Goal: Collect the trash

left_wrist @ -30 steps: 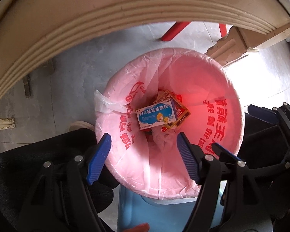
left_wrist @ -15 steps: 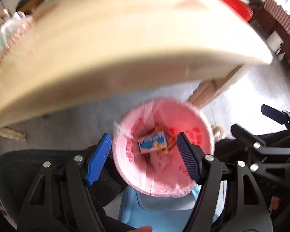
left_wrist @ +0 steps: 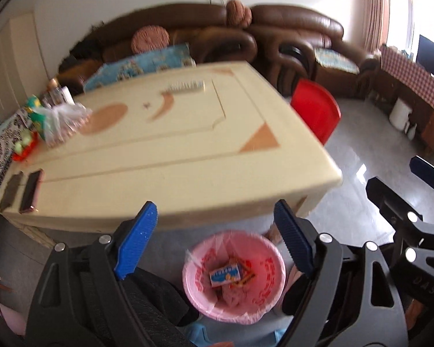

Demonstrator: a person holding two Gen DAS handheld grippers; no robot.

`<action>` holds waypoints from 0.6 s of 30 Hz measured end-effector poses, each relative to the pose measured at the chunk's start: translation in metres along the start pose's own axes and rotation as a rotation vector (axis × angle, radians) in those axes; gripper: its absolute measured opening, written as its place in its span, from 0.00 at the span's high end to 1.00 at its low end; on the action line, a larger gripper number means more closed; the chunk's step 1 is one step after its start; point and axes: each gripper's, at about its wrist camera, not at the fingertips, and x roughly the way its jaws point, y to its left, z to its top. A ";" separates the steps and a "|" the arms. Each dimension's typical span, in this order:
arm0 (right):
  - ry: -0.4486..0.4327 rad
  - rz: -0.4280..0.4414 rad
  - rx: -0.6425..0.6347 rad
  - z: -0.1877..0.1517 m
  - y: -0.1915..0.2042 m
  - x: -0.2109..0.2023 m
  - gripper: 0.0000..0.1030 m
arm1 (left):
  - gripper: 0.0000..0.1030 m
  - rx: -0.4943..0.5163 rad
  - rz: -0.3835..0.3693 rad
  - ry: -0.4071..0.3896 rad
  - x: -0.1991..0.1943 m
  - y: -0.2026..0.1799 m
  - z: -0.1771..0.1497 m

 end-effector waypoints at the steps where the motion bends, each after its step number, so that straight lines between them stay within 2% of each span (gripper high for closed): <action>1: -0.020 -0.007 -0.002 0.002 -0.001 -0.008 0.12 | 0.21 -0.002 -0.002 -0.022 -0.010 -0.002 0.002; 3: -0.074 -0.029 -0.003 0.007 0.001 -0.029 0.08 | 0.20 -0.011 0.005 -0.057 -0.025 -0.001 0.004; 9: -0.143 -0.043 0.020 0.016 -0.003 -0.065 0.07 | 0.17 -0.047 0.011 -0.122 -0.057 0.005 0.011; 18: -0.163 -0.049 0.022 0.017 0.002 -0.083 0.07 | 0.16 -0.076 0.026 -0.113 -0.065 0.010 0.006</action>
